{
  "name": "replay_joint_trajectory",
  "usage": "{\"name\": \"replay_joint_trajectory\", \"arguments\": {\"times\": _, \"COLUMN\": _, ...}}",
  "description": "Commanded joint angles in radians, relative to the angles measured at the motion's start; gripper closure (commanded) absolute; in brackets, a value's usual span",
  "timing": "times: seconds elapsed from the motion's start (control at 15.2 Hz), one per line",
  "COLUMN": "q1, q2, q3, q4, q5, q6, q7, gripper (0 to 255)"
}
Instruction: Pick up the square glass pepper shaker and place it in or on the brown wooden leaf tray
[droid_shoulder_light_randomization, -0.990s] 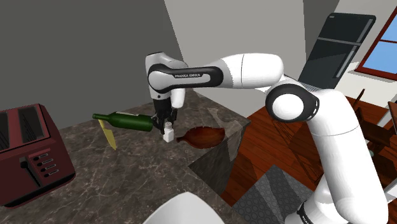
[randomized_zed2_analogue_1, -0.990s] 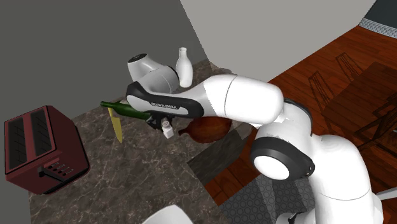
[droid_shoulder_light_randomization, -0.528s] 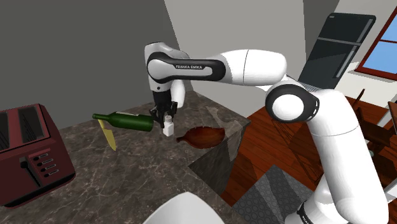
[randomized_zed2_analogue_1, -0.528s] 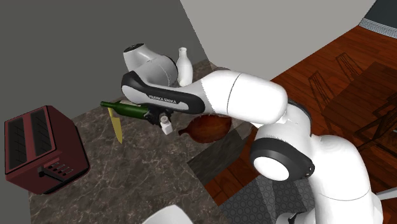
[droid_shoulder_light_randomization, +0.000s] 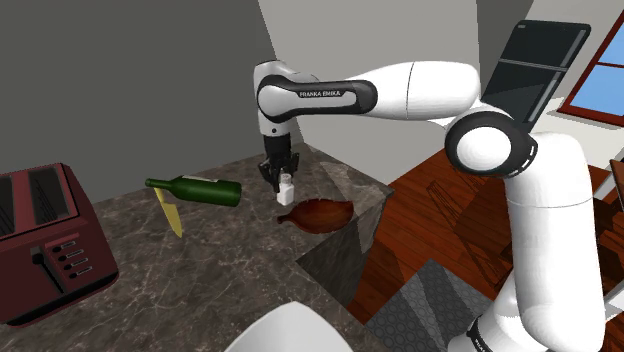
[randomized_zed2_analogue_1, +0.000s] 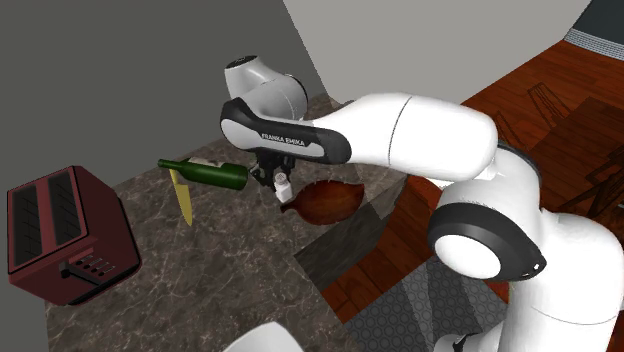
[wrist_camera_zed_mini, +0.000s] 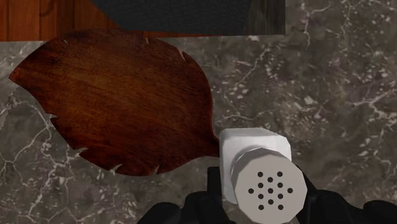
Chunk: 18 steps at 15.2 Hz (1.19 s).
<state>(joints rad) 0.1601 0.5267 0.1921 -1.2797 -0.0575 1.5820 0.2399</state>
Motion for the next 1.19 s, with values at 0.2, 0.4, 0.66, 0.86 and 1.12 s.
{"name": "replay_joint_trajectory", "arguments": {"times": 0.2, "q1": -0.082, "q2": -0.131, "q3": -0.023, "q4": -0.19, "q5": 0.01, "q6": 0.059, "q7": -0.094, "gripper": 255}}
{"name": "replay_joint_trajectory", "arguments": {"times": 0.4, "q1": -0.126, "q2": -0.191, "q3": -0.041, "q4": -0.272, "q5": 0.013, "q6": 0.082, "q7": -0.154, "gripper": 255}}
{"name": "replay_joint_trajectory", "arguments": {"times": 0.66, "q1": -0.152, "q2": -0.218, "q3": -0.055, "q4": -0.335, "q5": 0.012, "q6": 0.119, "q7": -0.19, "gripper": 255}}
{"name": "replay_joint_trajectory", "arguments": {"times": 0.86, "q1": -0.152, "q2": -0.21, "q3": -0.055, "q4": -0.364, "q5": 0.011, "q6": 0.156, "q7": -0.189, "gripper": 255}}
{"name": "replay_joint_trajectory", "arguments": {"times": 1.12, "q1": -0.152, "q2": -0.196, "q3": -0.056, "q4": -0.398, "q5": 0.008, "q6": 0.204, "q7": -0.187, "gripper": 255}}
